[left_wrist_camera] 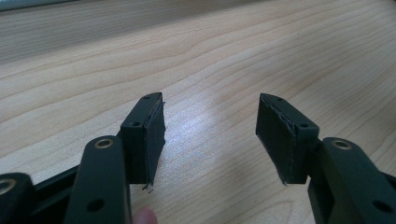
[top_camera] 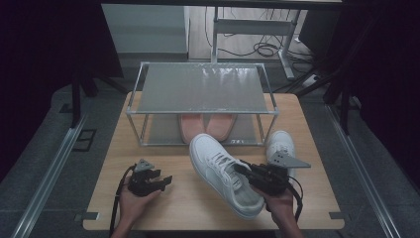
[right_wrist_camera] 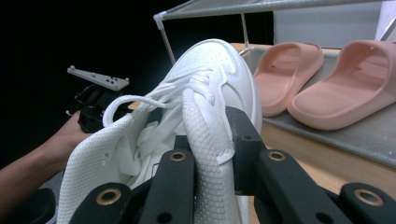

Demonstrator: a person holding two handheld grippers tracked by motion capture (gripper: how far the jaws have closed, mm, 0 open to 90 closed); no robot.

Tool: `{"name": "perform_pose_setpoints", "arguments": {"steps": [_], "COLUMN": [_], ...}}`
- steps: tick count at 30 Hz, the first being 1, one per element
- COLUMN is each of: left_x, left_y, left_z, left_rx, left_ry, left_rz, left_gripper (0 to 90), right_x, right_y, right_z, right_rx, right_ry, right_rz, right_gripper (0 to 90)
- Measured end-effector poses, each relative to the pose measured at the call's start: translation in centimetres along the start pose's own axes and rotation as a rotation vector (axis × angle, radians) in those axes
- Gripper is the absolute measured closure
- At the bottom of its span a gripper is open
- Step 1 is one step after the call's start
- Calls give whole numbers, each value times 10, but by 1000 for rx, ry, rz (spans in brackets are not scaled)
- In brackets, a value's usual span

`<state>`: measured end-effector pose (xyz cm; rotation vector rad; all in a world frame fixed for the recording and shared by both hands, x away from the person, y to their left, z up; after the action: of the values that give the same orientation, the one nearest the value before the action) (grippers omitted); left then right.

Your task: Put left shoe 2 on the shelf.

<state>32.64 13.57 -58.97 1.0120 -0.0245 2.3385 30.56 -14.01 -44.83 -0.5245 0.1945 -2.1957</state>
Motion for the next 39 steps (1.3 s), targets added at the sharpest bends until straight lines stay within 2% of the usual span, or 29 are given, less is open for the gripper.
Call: {"name": "perform_pose_setpoints", "arguments": {"steps": [12, 18, 24, 26, 27, 28, 39], "left_x": [-1, -2, -2, -2, -2, -2, -2], "left_y": [0, 0, 0, 0, 0, 1, 0], "left_z": [0, -1, -1, -1, -1, -1, -1], "left_rx": [-15, 0, -12, -4, -12, 2, -1], "left_ry": [-5, -7, -8, -8, -8, -8, -8], "left_rz": [-1, -1, -4, -4, -5, -6, -8], "left_gripper": [427, 426, 426, 426, 426, 426, 426], "right_x": [1, 2, 3, 3, 2, 1, -10], "right_y": [-2, -5, -9, -9, -9, -9, -4], "right_z": [11, 23, 39, 46, 50, 54, 95], "right_rx": [-3, -6, -6, -4, -5, -7, -16], "right_ry": [22, 48, 75, 88, 94, 99, 143], "right_rz": [12, 28, 44, 48, 51, 53, 56], "right_gripper": [815, 815, 815, 815, 815, 815, 815]}}
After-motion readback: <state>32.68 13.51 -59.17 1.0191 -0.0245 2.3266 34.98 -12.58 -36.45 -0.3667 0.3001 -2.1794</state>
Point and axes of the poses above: each handheld gripper's, and its own axes: x roughly backward along the jaws, z roughly out of its top, y roughly to its right, the point moved 9 cm from there along -x, roughly forward along the jaws, and after that the axes turned 2 degrees about -x, right-handed, at the moved point
